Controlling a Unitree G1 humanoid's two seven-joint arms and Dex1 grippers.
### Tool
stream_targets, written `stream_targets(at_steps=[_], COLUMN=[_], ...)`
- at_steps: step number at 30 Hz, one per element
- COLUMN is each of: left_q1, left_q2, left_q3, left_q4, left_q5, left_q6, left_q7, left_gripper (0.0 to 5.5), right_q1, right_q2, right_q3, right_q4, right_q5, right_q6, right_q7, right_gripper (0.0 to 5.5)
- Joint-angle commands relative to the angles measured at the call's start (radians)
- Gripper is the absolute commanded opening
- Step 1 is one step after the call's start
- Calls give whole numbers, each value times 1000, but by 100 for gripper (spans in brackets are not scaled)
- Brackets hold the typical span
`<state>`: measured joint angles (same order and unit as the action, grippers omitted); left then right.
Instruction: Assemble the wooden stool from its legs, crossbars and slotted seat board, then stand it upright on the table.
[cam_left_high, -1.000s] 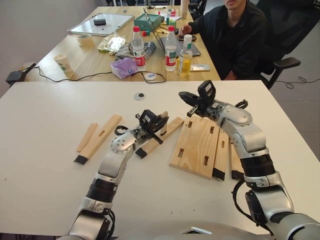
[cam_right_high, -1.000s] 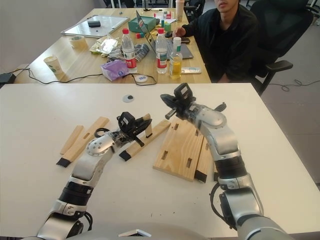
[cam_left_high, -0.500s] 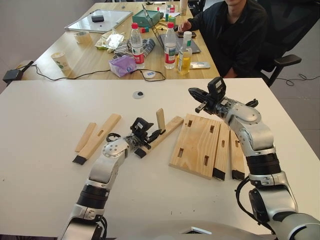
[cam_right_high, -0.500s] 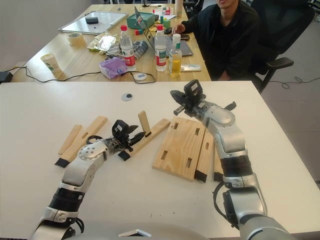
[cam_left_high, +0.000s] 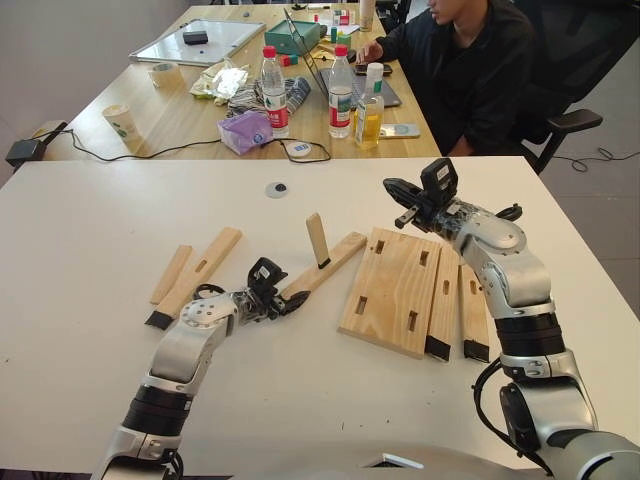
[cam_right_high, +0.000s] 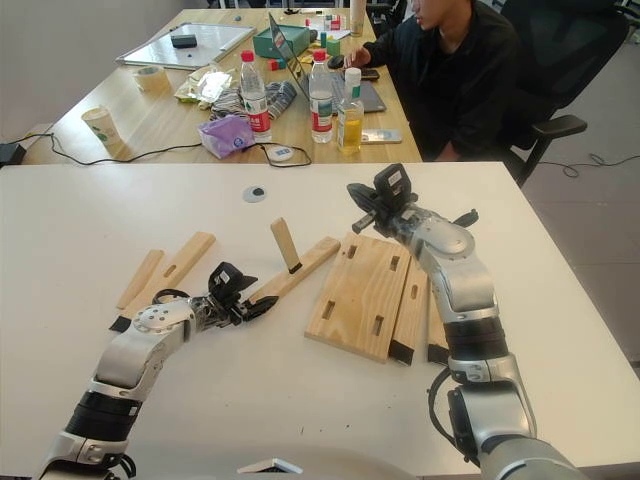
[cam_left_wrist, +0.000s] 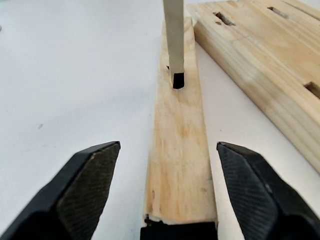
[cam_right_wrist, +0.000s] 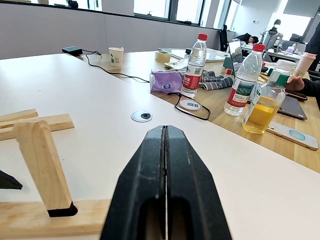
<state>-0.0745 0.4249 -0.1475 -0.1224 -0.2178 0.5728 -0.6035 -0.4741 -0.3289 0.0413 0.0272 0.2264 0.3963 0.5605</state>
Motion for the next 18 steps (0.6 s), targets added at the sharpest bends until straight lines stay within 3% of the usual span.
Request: stream_targets(at_steps=[1,6,15,18], left_q1=[0,9,-52,-91], left_q2=[19,58,68,59], left_q3=[-29,-75,-82,-56], left_q4=[11,55,89,93], left_q5=[22,83,106,88], left_q6=[19,-41,-68,-51], left_q7=[-12,-34,-58,-63], left_gripper=[357,357,209,207], right_q1=[2,-2,6,-4], right_q2=[-8,-4,0,13], right_q3=[7,14,-24,-91], right_q4=[-5,-11,-33,-35], right_q5=[-12,-14,-15,31], right_q6=[8,11,25,44], right_q7=[-3,-5,-56,-88], right_gripper=[0,0,0,0])
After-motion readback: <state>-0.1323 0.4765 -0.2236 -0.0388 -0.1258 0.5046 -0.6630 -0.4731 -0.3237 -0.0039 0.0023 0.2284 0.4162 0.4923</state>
